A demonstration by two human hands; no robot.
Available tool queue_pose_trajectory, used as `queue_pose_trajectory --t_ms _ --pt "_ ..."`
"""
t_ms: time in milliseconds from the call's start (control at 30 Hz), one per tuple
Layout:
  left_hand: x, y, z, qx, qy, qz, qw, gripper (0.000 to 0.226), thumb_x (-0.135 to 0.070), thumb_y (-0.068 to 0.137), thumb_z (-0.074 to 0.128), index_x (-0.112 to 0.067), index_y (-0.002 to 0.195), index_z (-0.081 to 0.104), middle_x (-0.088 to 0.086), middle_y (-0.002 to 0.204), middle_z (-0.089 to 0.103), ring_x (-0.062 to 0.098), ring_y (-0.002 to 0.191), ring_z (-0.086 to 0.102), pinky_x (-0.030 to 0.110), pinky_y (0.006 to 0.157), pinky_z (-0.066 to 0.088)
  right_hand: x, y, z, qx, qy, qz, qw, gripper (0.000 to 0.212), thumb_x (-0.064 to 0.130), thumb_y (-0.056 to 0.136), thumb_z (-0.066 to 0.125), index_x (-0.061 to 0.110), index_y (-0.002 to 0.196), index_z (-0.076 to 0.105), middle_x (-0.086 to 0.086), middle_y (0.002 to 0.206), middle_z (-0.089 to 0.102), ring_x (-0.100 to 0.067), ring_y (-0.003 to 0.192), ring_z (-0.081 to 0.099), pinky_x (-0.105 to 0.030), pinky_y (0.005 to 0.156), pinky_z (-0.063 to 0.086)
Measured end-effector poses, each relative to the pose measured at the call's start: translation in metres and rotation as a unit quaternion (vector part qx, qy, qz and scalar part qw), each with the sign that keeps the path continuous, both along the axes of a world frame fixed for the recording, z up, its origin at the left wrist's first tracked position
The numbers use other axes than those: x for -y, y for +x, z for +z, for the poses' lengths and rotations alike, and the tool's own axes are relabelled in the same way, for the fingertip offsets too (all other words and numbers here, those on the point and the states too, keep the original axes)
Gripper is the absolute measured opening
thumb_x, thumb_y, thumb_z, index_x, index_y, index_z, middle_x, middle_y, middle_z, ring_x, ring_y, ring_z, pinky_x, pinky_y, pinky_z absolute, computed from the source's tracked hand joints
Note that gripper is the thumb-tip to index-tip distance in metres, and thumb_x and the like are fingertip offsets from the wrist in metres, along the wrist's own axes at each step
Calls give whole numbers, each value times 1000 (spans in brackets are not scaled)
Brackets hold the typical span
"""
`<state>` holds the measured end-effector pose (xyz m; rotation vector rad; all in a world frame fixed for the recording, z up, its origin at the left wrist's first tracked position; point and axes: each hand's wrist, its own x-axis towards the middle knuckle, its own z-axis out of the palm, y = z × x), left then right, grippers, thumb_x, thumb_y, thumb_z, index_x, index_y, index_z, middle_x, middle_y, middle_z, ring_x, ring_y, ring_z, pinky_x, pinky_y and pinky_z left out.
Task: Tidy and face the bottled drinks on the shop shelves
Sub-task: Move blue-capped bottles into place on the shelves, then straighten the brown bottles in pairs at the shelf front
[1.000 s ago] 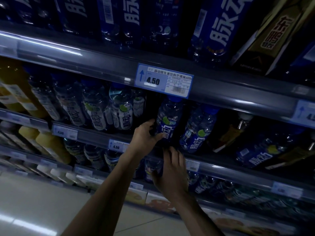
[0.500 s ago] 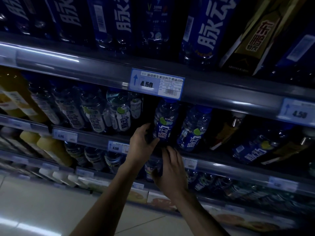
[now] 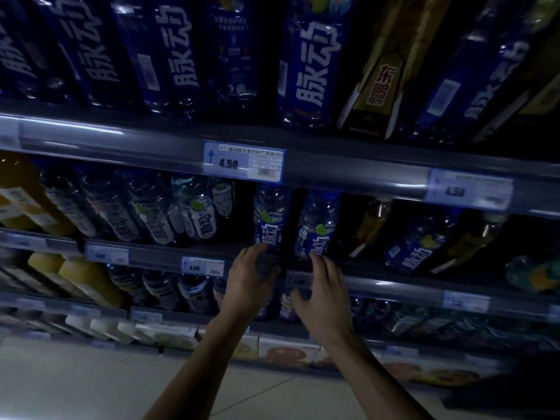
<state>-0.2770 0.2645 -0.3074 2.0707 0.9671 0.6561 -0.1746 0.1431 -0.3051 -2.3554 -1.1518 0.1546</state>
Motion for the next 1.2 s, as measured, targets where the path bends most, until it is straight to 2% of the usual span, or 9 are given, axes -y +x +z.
queue_pose_trajectory --t_ms 167,300,433,567,767,900,967,1100,1200 --pt "39 19 4 23 -8 -39 999 49 -28 87 69 -14 131 51 4 126 57 19 110 57 33 86 51 36 25 9 -8 13 -56 998 72 38 84 63 15 145 32 -7 137 42 -27 124 41 -40 100 41" --pt "73 50 11 54 -49 -49 996 49 -32 84 71 -19 128 55 -1 127 58 13 112 55 24 89 46 70 49 12 8 35 -102 994 70 33 79 70 11 139 41 -10 131 49 -31 118 49 -42 94 47" --pt "98 85 14 60 -42 -45 996 51 -31 84 72 -19 130 53 -3 129 56 9 118 51 21 96 40 97 78 12 3 38 -116 993 71 33 80 70 10 140 40 -10 129 50 -30 117 51 -42 94 47" --pt "114 116 14 74 -68 -25 995 59 -36 83 72 -27 134 45 -11 131 49 1 114 45 15 90 38 120 109 12 -4 54 -143 988 67 33 83 67 12 140 39 -9 131 48 -29 118 49 -40 94 48" --pt "123 155 11 91 -66 52 992 67 -34 84 71 -24 140 36 -6 137 40 9 120 43 25 96 38 144 148 7 -14 97 -162 982 61 26 84 67 10 137 43 -12 130 48 -31 115 51 -43 93 49" --pt "117 171 11 88 -69 94 989 70 -29 84 70 -18 143 33 2 135 40 17 122 44 27 96 36 149 168 2 2 146 -183 972 55 16 83 70 5 131 45 -15 134 42 -33 120 46 -31 96 39" --pt "112 177 10 77 -67 103 989 75 -28 83 72 -16 145 31 6 133 41 20 122 43 26 94 35 148 177 0 -13 160 -194 968 62 16 85 69 3 137 39 -16 142 35 -33 127 40 -30 99 35" --pt "108 185 8 83 -94 122 985 79 -29 82 73 -17 147 29 7 136 41 20 126 41 23 96 33 143 192 -6 -52 206 -227 951 72 17 84 71 5 142 30 -16 143 31 -33 126 40 -32 97 39" --pt "105 190 6 117 -121 137 976 80 -27 80 76 -15 145 31 7 134 44 21 126 43 33 105 39 138 200 -11 -89 235 -245 936 77 19 83 72 6 144 26 -14 142 28 -31 127 39 -34 104 38"
